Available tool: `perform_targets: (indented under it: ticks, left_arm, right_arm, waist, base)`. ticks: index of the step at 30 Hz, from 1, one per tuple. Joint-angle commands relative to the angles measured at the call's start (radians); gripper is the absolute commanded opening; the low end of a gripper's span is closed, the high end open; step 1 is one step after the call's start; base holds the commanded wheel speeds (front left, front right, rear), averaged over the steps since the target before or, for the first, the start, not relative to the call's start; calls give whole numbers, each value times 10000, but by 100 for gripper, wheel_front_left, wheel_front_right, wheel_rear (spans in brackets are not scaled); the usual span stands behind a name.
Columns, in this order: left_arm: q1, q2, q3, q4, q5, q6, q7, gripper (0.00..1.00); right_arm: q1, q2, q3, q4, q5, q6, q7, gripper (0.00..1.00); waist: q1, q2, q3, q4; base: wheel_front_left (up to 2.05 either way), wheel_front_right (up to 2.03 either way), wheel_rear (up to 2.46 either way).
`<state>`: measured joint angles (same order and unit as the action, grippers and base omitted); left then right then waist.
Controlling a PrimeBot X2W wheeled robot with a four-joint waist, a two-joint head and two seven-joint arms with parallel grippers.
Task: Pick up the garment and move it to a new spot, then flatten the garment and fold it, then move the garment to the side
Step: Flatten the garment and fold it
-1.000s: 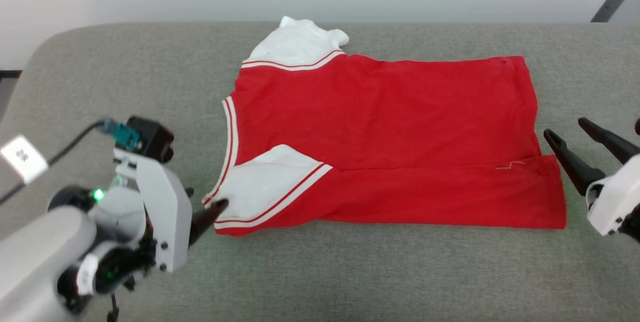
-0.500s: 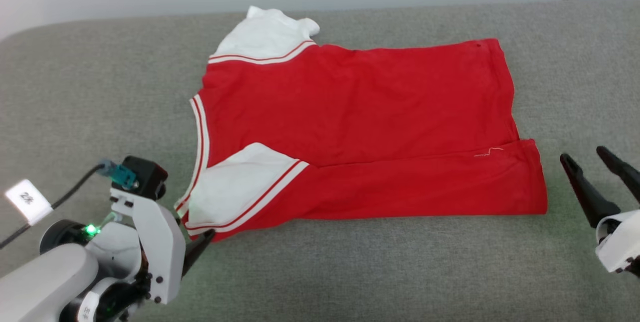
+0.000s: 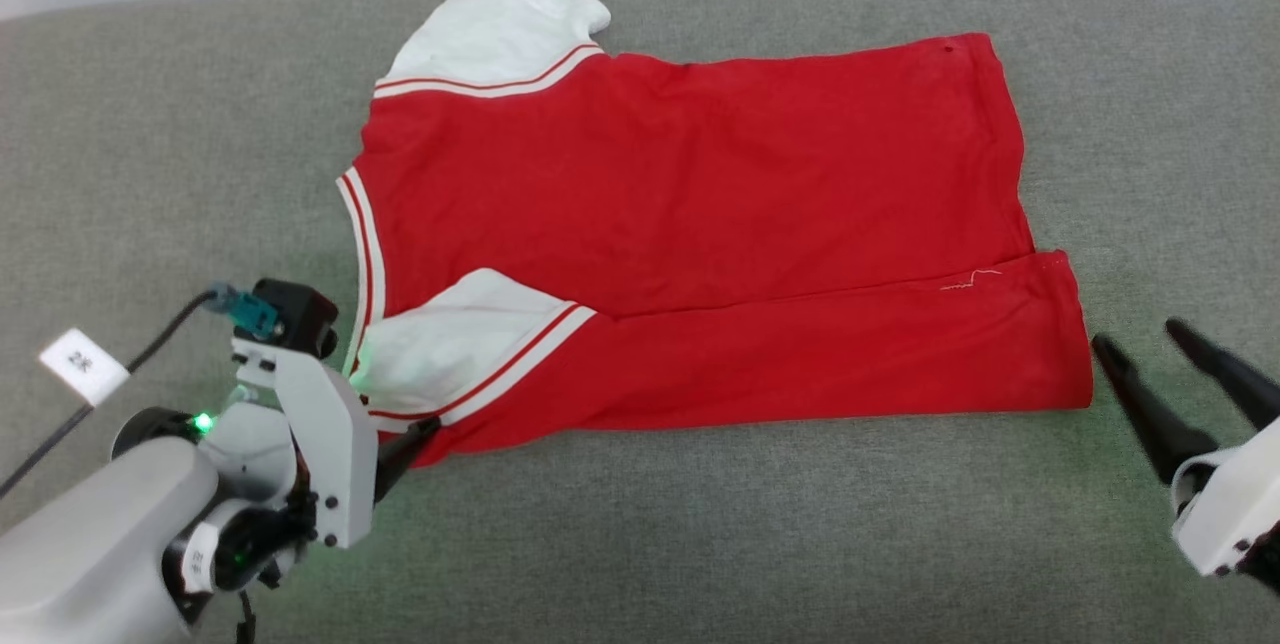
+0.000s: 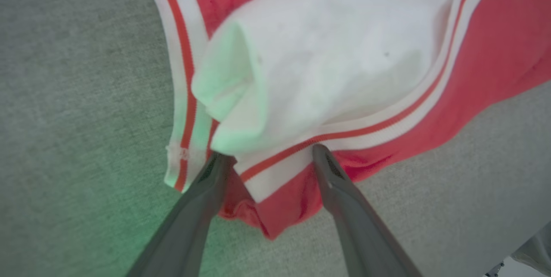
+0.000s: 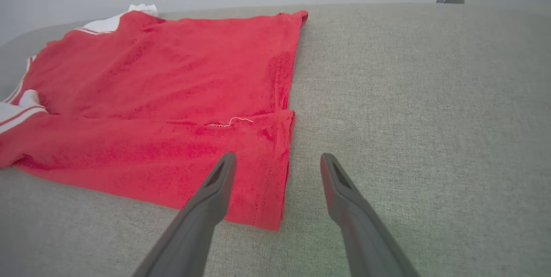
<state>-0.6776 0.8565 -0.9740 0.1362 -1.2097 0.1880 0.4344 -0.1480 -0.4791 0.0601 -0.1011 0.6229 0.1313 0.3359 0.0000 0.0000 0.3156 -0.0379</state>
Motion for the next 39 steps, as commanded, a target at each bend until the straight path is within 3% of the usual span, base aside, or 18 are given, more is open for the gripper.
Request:
perform_targets:
  ticks: [1, 2, 3, 12, 22, 23, 24, 25, 32, 39]
  left_arm:
    - [185, -141, -188, 325, -143, 32, 150, 100]
    - [152, -226, -201, 454, -166, -20, 227, 34]
    - [132, -317, -201, 531, -196, -86, 244, 0]
    - [-139, -874, -344, 968, -204, -380, 408, 0]
    - [-315, -1244, -481, 1190, -56, -581, 410, 0]
    - [-330, -1251, -482, 1203, -65, -576, 409, 0]
    - [-355, -1281, -492, 1209, -50, -599, 418, 0]
    - [-372, -1313, -502, 1225, -38, -621, 424, 0]
    - [-374, -1315, -502, 1306, -133, -537, 545, 0]
    - [-344, -893, -440, 877, -268, -263, 892, 0]
  right_arm:
    - [180, 18, 35, -50, 66, -11, 208, 100]
    - [174, 15, 54, -74, 125, -11, 458, 100]
    - [161, 21, 75, -64, 169, -11, 744, 100]
    - [-622, 16, 474, 513, -31, -11, 2451, 100]
    - [-1788, 247, 1423, 2548, -142, -13, 4208, 100]
    - [-1855, 266, 1539, 2723, -113, -13, 4333, 50]
    - [-1938, 231, 1605, 2881, -137, -13, 4418, 22]
    - [-1988, 200, 1703, 3026, -132, -13, 4532, 0]
    - [-2239, 52, 1922, 3349, 163, -13, 4547, 0]
    - [-2209, -390, 1901, 3151, 424, -13, 4572, 0]
  waist:
    - [0, 0, 48, -7]
    - [0, 0, 76, 0]
    - [0, 0, 105, 14]
    - [0, 0, 364, 254]
    - [0, 0, 522, 563]
    - [0, 0, 532, 582]
    - [0, 0, 544, 621]
    - [0, 0, 550, 652]
    - [0, 0, 471, 758]
    - [0, 0, 202, 803]
  base:
    - [0, 0, 0]
    - [0, 0, 0]
    - [0, 0, 0]
    - [0, 0, 0]
    - [0, 0, 0]
    - [0, 0, 0]
    - [0, 0, 0]
    - [0, 0, 0]
    - [0, 0, 0]
    - [0, 0, 0]
